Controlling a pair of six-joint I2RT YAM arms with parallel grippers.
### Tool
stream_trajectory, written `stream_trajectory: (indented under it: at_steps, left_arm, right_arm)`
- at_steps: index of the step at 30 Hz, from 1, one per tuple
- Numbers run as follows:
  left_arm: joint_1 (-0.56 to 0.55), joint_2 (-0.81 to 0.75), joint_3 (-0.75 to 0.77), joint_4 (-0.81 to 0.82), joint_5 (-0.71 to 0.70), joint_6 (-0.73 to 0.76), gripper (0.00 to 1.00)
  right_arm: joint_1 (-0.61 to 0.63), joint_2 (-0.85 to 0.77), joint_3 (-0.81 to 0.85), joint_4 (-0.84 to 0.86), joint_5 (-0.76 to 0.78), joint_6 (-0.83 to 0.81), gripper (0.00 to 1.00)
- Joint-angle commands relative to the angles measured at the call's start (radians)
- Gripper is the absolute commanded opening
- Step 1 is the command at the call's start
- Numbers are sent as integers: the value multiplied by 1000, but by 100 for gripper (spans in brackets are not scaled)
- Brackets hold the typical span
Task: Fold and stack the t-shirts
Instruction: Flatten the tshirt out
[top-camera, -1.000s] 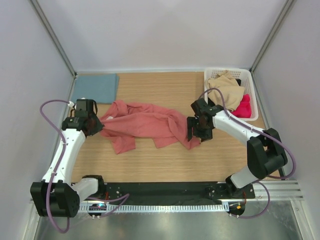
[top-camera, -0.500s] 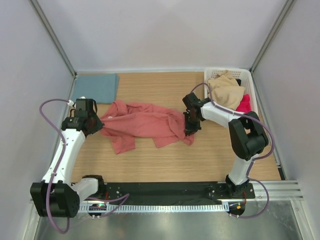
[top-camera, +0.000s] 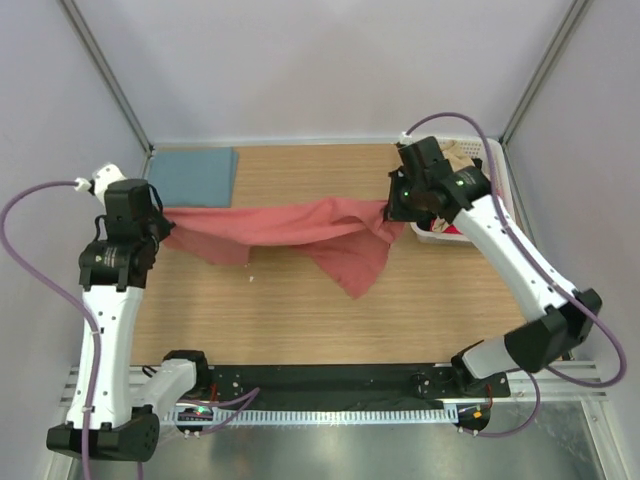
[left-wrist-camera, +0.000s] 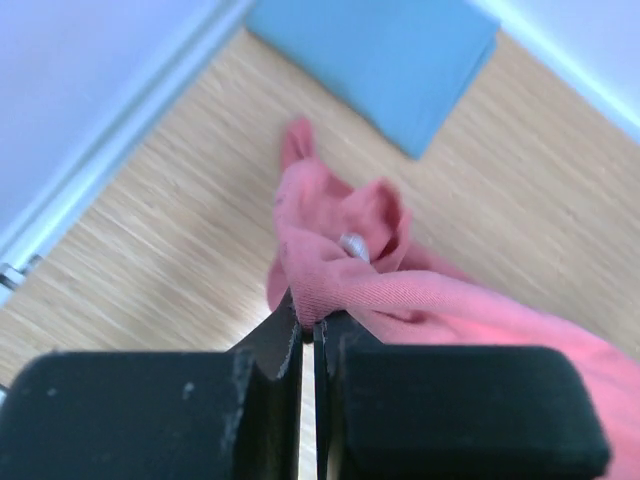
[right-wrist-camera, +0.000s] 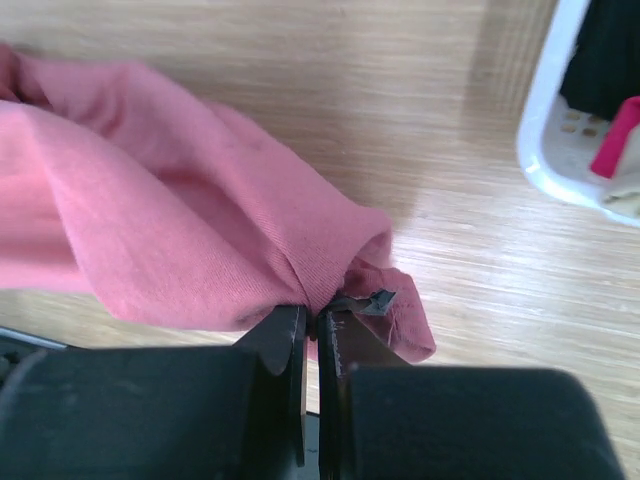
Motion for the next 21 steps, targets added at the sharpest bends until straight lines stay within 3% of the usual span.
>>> stream_trajectory:
  at_steps: [1, 5, 14, 17, 21]
  left_arm:
    - [6, 22, 140, -28, -147, 59, 1]
    - [6, 104, 249, 4, -126, 94, 1]
    - [6, 234, 450, 44, -36, 111, 2]
    - [6, 222, 434, 41, -47, 116, 2]
    - [6, 161, 313, 49, -56, 95, 3]
  right_arm:
    - [-4, -72, 51, -79, 49, -7, 1]
    - [-19, -2, 84, -42, 10, 1, 1]
    - [-48, 167, 362, -53, -20, -7, 1]
    - [-50, 167, 339, -85, -82, -5, 1]
    - [-48, 94, 117, -76, -122, 9, 2]
